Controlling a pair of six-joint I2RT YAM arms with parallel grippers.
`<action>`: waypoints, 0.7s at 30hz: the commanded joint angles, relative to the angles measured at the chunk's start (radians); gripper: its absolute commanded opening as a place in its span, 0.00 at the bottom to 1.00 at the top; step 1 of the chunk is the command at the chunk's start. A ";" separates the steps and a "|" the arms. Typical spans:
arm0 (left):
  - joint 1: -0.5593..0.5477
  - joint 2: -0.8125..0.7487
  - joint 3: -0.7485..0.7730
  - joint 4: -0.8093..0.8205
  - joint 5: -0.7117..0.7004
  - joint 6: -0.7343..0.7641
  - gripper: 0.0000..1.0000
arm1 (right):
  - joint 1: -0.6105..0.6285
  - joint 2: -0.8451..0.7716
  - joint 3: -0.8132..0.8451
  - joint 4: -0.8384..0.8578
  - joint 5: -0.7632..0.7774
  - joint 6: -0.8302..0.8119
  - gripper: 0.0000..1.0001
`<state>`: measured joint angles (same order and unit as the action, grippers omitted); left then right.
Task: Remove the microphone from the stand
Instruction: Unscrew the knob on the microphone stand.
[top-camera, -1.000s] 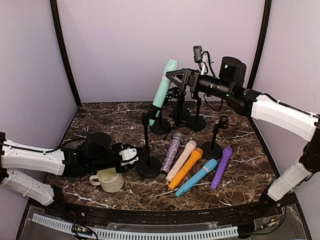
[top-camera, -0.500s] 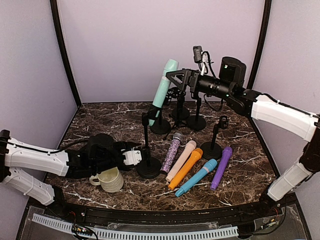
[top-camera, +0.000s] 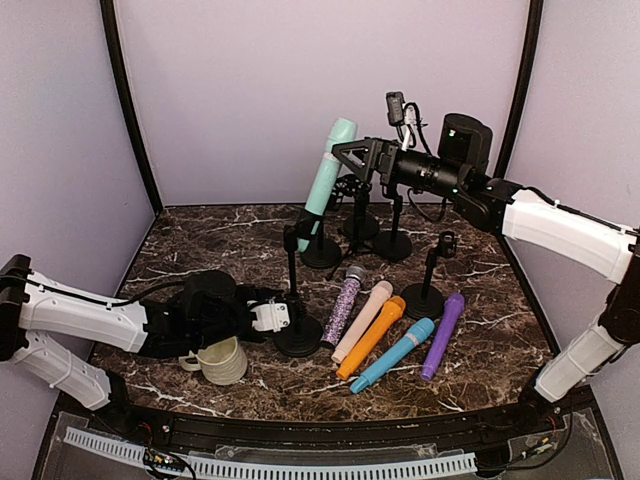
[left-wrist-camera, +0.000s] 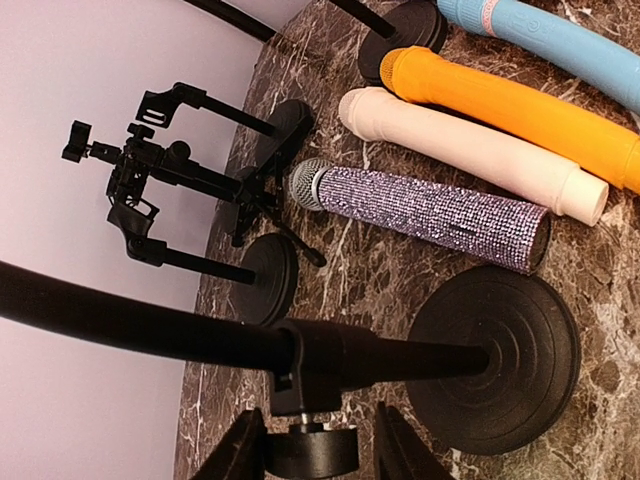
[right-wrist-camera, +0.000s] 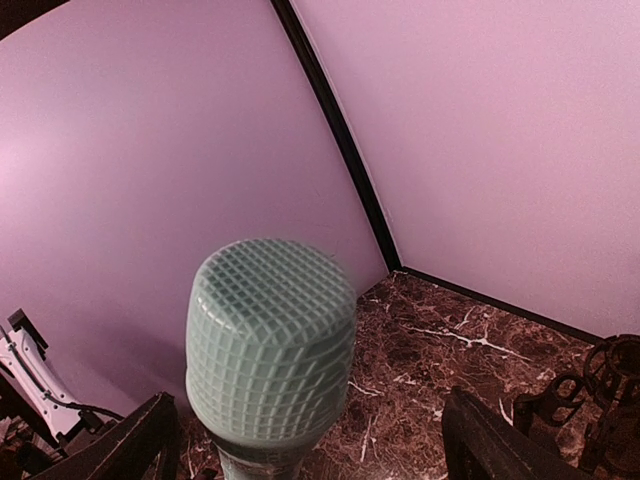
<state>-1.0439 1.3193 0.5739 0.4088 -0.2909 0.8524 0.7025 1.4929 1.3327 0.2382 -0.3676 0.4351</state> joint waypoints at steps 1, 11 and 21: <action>-0.005 0.024 0.024 0.021 -0.044 -0.025 0.37 | 0.002 -0.016 -0.012 0.036 -0.011 -0.001 0.91; -0.005 -0.015 0.032 -0.046 -0.034 -0.145 0.27 | 0.000 -0.019 -0.018 0.041 -0.010 0.002 0.91; 0.015 -0.051 0.054 -0.161 0.115 -0.423 0.18 | 0.000 -0.013 -0.018 0.056 -0.017 0.016 0.91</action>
<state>-1.0393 1.3003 0.5949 0.3088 -0.2703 0.5777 0.7025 1.4929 1.3224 0.2398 -0.3702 0.4427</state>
